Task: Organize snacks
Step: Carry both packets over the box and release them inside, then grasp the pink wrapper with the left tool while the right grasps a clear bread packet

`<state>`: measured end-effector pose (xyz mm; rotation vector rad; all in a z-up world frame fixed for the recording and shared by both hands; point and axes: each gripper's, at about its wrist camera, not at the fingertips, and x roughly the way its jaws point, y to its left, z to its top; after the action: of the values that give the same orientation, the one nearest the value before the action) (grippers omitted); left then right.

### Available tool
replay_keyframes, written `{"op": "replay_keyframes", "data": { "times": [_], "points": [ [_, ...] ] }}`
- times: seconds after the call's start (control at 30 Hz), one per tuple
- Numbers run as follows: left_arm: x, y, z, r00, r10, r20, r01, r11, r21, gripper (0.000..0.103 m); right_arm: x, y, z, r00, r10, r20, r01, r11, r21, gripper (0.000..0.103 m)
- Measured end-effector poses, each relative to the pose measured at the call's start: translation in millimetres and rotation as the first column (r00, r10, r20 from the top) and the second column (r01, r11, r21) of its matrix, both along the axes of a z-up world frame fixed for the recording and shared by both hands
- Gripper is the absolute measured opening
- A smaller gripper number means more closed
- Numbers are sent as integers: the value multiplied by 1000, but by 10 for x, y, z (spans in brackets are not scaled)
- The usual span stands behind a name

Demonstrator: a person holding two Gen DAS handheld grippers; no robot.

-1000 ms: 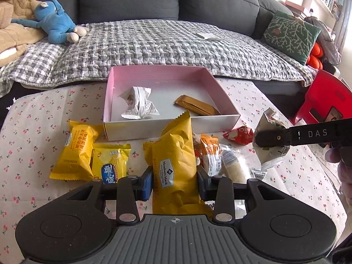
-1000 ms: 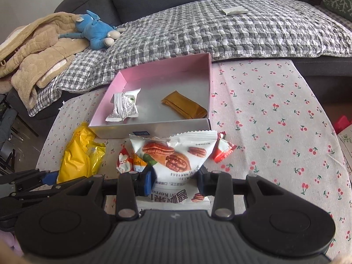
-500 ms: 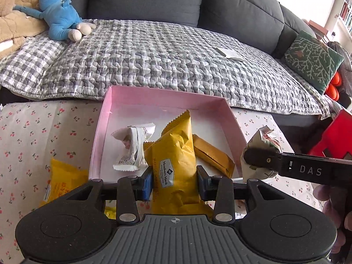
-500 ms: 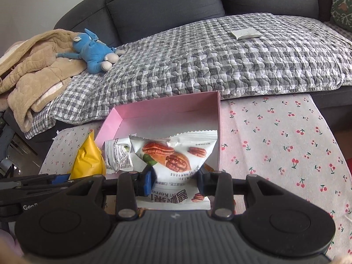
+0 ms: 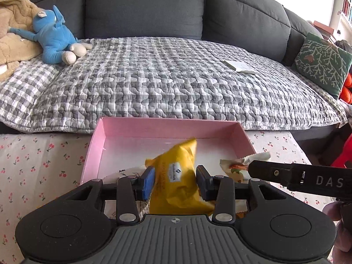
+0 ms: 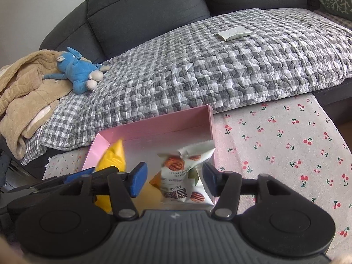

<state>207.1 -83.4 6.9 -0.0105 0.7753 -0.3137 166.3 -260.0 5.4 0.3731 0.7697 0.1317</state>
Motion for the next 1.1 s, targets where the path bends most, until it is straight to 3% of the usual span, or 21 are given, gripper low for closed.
{"op": "replay_keyframes", "data": {
  "times": [0.37, 0.83, 1.1],
  "points": [
    [-197, 55, 29, 999, -37, -13, 37, 999, 9, 60, -178, -12, 84, 1000, -9, -11, 8, 999, -37, 75],
    [-778, 383, 142, 997, -75, -10, 75, 997, 25, 87, -678, 142, 292, 1000, 21, 7, -20, 996, -90, 99],
    [-1125, 587, 110, 994, -111, -17, 112, 993, 22, 97, -911, 251, 211, 999, 33, -35, -37, 994, -105, 102]
  ]
}}
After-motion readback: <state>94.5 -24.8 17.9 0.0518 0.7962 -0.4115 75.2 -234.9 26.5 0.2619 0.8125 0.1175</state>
